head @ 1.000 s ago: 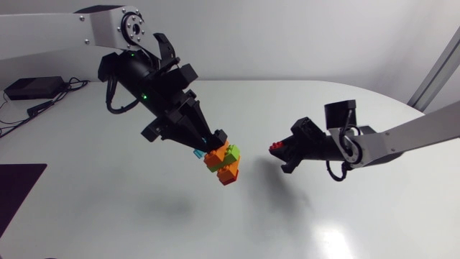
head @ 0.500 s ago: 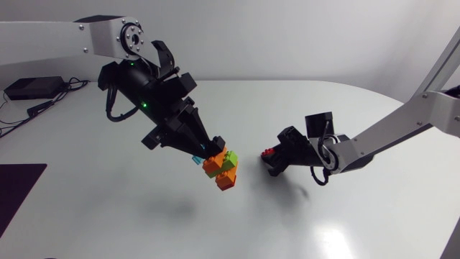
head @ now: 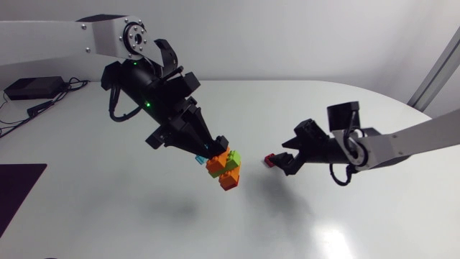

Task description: Separate the duplo bricks

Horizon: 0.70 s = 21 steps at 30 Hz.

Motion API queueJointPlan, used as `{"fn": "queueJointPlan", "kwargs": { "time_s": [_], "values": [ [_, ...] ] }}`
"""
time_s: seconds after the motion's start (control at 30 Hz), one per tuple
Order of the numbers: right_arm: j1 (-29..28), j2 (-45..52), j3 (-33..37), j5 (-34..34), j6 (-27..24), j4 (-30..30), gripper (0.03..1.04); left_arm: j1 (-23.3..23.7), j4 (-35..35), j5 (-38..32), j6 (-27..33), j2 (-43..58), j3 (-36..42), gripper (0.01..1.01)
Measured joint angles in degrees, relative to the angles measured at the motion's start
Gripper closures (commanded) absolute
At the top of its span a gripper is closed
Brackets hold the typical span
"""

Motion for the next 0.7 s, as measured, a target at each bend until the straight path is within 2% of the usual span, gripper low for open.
{"fn": "queueJointPlan", "kwargs": {
  "time_s": [0.17,0.37,0.5,0.7],
  "values": [
    [-1.09,-11.91,2.23,-8.63,-0.20,-11.74,0.09,0.02,-0.28,2.97,-0.44,0.02,1.79,0.767],
    [-1.03,-19.80,2.67,-19.23,-0.63,-21.64,0.10,0.07,-2.16,6.91,-0.92,0.74,5.86,0.767],
    [0.13,-23.76,2.60,-24.09,-1.05,-25.68,0.13,0.07,-2.21,8.35,-2.16,1.55,7.54,0.767],
    [3.02,-26.99,2.27,-28.39,-1.53,-28.17,0.13,0.46,-3.39,10.95,-3.52,3.04,9.81,0.767]
  ]
}}
